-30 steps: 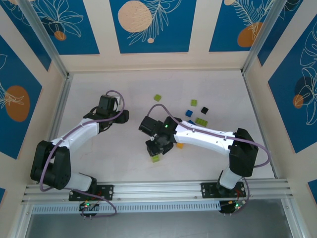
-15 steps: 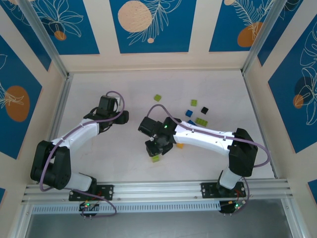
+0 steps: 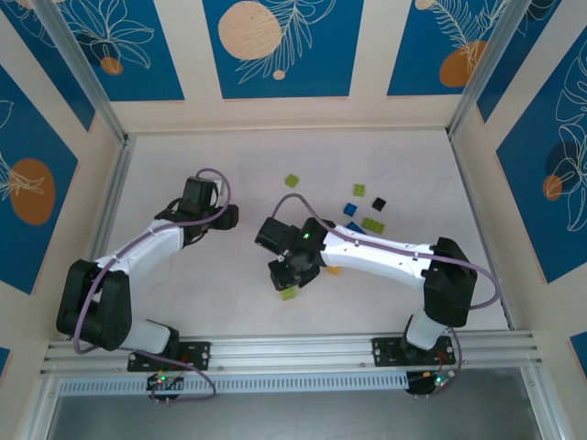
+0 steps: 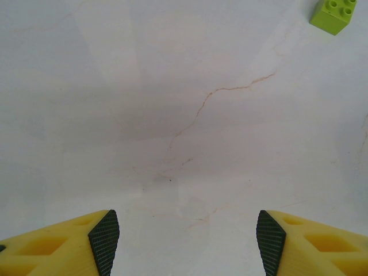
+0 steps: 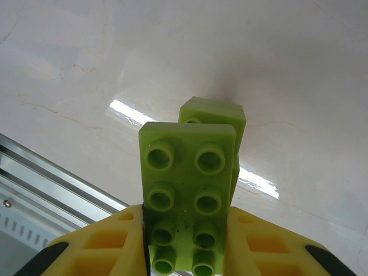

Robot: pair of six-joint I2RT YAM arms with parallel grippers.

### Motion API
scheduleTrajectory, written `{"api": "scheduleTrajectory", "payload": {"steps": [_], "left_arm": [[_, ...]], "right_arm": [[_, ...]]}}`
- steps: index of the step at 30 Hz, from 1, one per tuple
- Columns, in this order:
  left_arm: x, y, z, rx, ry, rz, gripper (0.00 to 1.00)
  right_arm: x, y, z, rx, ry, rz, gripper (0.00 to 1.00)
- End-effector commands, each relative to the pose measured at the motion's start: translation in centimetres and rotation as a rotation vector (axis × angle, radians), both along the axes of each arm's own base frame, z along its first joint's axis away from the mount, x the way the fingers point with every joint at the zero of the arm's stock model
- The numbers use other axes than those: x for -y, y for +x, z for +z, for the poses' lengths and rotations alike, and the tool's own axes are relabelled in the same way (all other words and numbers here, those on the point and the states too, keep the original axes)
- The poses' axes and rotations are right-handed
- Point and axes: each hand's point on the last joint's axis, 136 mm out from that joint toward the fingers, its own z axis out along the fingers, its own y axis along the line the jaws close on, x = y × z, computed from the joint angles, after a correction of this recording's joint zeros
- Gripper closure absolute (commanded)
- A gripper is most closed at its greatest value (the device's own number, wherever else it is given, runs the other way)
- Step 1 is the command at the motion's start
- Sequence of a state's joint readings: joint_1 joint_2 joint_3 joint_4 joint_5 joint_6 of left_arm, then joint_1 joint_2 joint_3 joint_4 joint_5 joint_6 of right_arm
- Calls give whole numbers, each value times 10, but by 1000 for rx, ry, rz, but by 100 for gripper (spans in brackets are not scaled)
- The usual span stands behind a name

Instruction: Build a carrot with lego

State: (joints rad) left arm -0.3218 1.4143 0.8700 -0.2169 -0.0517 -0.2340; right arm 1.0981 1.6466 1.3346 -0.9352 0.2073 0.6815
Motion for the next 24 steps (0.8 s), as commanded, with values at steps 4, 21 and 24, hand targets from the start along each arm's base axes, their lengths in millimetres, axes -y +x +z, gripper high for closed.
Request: {"api": "scheduleTrajectory", "payload": {"steps": [4, 21, 24], "left_arm": [[-3, -1, 7, 22, -22, 5, 33], [-2, 0, 10, 32, -27, 1, 33], [-3, 0, 10, 33, -25, 2, 33]], "right_arm": [[15, -11, -18, -36, -79, -52, 70], [7, -15, -24, -28, -148, 8, 70], [7, -11, -21, -12, -152, 56, 70]]}}
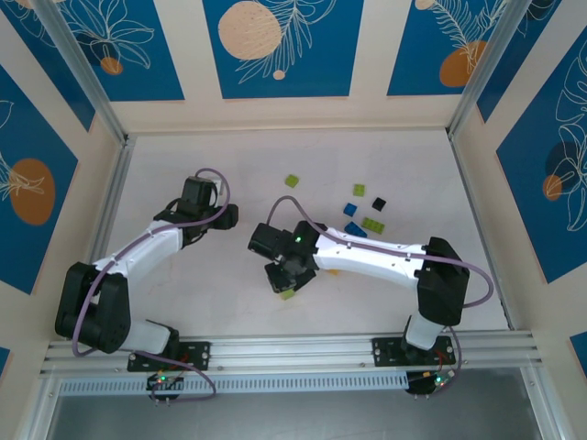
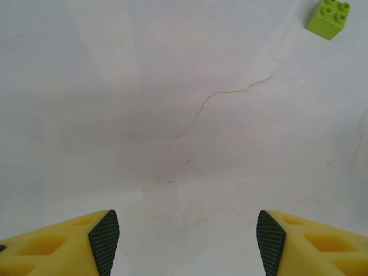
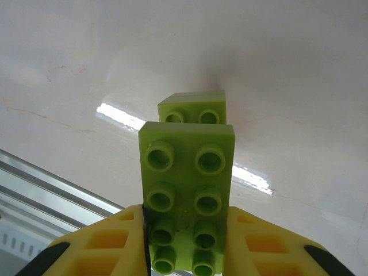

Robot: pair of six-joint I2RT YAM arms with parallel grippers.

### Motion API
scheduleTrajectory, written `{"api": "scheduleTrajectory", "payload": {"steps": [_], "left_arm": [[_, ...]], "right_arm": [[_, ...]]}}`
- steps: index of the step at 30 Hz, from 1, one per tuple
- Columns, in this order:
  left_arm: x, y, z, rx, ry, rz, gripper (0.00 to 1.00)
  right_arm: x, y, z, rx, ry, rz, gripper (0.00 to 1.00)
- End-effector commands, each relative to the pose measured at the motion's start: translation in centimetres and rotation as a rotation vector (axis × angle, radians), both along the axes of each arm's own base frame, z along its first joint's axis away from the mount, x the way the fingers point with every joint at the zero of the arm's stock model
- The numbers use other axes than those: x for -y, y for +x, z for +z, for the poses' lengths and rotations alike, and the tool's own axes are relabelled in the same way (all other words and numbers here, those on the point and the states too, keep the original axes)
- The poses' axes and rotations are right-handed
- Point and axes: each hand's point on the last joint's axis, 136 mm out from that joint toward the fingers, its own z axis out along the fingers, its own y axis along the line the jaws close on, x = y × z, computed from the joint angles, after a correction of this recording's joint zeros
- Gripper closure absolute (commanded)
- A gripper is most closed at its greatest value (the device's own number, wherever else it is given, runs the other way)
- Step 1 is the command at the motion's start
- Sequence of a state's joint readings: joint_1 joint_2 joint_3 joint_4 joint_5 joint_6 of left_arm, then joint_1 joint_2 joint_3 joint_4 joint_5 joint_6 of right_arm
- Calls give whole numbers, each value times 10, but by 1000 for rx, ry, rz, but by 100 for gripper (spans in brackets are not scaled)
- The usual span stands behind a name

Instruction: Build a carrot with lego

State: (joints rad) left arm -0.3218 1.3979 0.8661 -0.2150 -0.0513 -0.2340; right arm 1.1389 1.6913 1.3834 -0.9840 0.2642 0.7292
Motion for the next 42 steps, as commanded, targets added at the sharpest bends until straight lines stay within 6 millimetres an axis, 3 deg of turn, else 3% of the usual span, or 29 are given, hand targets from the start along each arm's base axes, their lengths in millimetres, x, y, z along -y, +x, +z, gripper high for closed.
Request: {"api": "scheduleTrajectory", "payload": {"steps": [1, 15, 26, 42], "left_arm": [[-3, 1, 5, 19, -19, 2, 33], [-3, 1, 4, 16, -15, 3, 33], [-4, 0, 5, 16, -11, 7, 33], [-4, 0, 6, 19, -10, 8, 33]], "right_arm": [[11, -5, -18, -34, -98, 85, 70], [0, 2, -3, -33, -54, 307, 69], [-8, -1, 4, -70, -6, 272, 68], [2, 11, 15, -34, -13, 240, 68]]}}
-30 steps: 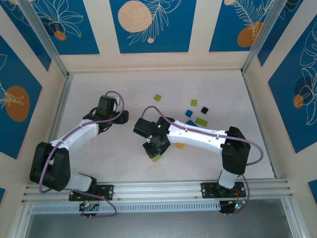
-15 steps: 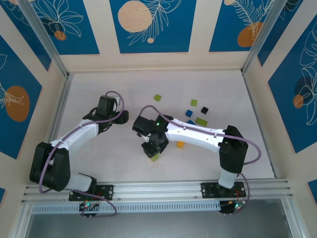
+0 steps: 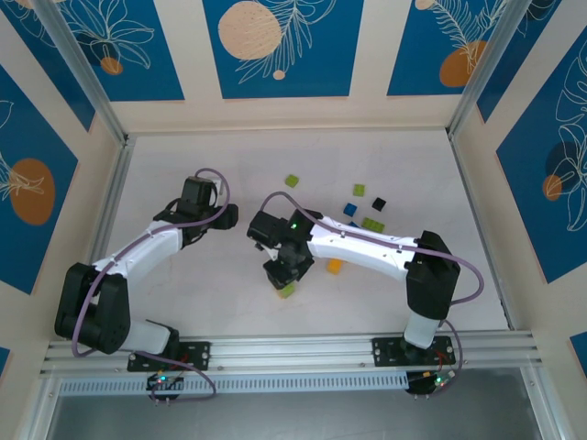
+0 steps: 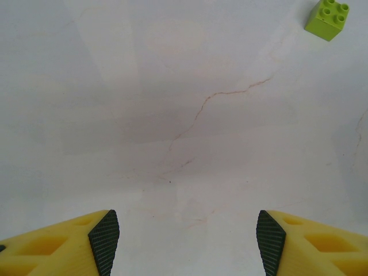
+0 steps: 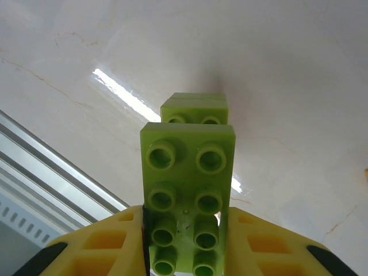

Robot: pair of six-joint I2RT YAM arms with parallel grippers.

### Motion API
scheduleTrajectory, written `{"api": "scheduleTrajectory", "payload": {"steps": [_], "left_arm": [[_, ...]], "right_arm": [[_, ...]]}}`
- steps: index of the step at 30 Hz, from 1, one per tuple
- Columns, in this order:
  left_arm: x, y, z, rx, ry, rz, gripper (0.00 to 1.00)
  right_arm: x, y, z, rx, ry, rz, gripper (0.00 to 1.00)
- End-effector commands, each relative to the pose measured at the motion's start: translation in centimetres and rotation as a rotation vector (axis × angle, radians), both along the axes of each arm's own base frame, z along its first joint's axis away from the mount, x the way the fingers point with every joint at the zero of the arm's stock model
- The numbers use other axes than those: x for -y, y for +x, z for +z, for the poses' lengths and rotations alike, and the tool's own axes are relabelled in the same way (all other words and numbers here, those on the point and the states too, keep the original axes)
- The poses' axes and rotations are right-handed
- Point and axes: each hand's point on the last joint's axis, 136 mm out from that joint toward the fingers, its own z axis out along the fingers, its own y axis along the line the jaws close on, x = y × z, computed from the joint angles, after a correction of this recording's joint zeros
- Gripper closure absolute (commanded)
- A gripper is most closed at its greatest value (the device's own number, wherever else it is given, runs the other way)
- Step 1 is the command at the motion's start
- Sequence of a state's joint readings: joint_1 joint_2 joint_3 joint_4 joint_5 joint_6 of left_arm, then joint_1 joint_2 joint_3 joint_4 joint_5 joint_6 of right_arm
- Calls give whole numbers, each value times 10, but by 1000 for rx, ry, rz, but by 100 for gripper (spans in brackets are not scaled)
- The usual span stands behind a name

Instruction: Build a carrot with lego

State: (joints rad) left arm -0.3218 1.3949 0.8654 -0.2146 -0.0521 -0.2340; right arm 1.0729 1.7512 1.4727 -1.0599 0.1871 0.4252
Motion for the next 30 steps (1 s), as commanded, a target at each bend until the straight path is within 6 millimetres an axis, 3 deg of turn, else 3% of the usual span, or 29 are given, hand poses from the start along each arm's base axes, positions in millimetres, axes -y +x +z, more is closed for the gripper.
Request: {"api": "scheduleTrajectory", "payload": {"steps": [1, 30], "left_arm": [[-5, 0, 5, 15, -8, 10, 33], [-5, 0, 5, 15, -4, 11, 33]], "right_arm": [[1, 0, 12, 2, 13, -6, 68], [-8, -10, -2, -63, 18, 23, 68]]}}
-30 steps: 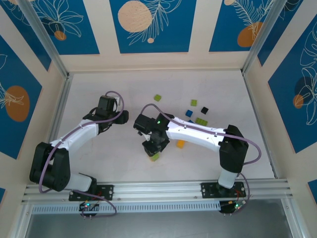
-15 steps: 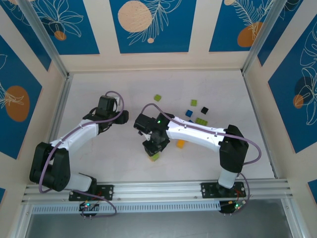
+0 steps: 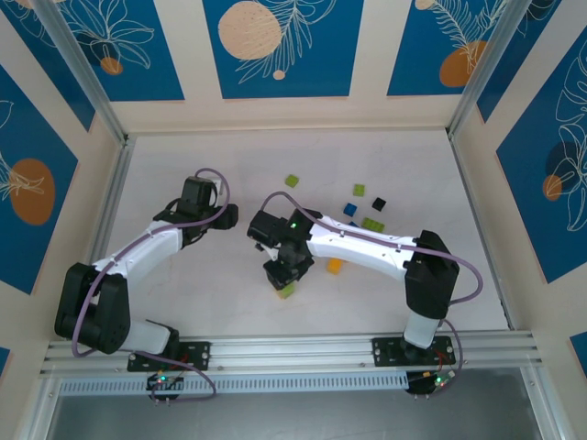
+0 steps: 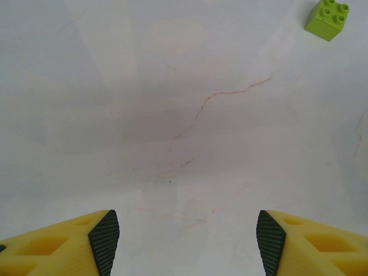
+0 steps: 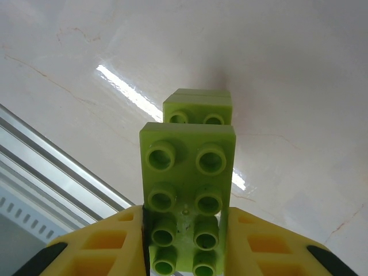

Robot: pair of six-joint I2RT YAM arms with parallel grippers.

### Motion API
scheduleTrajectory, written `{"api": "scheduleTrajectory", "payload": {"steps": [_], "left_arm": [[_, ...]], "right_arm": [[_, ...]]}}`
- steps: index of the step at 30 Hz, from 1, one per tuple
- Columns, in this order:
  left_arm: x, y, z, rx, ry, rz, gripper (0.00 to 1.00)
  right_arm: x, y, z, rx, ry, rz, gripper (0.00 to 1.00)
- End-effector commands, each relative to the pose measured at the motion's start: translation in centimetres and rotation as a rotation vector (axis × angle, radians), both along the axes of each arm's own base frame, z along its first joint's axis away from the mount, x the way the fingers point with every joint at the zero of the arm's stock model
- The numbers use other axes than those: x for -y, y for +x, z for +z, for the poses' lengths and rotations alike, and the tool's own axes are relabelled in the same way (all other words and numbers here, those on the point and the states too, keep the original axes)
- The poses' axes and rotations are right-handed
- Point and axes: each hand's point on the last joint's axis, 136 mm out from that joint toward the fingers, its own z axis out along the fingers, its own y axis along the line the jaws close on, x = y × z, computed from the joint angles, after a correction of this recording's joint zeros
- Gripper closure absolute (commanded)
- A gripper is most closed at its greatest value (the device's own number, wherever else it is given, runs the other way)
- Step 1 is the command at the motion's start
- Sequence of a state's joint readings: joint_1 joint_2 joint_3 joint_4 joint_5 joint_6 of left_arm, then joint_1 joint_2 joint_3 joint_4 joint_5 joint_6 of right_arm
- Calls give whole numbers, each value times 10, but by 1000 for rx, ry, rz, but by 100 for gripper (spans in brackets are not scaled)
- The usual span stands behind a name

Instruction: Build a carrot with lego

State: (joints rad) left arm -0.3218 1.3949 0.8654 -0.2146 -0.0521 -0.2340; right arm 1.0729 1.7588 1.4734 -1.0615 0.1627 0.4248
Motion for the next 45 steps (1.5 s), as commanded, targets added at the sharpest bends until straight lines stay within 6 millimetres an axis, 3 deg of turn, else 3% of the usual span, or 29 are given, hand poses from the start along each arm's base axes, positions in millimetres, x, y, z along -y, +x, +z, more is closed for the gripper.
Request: {"api": "scheduleTrajectory", "payload": {"steps": [1, 13, 24, 35, 45], "left_arm": [[-5, 0, 5, 16, -5, 9, 33], [-5, 0, 6, 19, -7, 11, 33], [-5, 1, 6, 21, -6, 9, 33], [-6, 0, 5, 19, -5, 11, 33], [-6, 0, 5, 19, -4, 11, 33]], "right_arm": [[-8, -6, -1, -39, 15, 19, 68], [-6, -1, -3, -37, -34, -28, 68], [4, -8, -18, -58, -131, -7, 68], [0, -17, -36, -88, -189, 30, 68], [-1, -14, -31, -71, -155, 26, 68]]}}
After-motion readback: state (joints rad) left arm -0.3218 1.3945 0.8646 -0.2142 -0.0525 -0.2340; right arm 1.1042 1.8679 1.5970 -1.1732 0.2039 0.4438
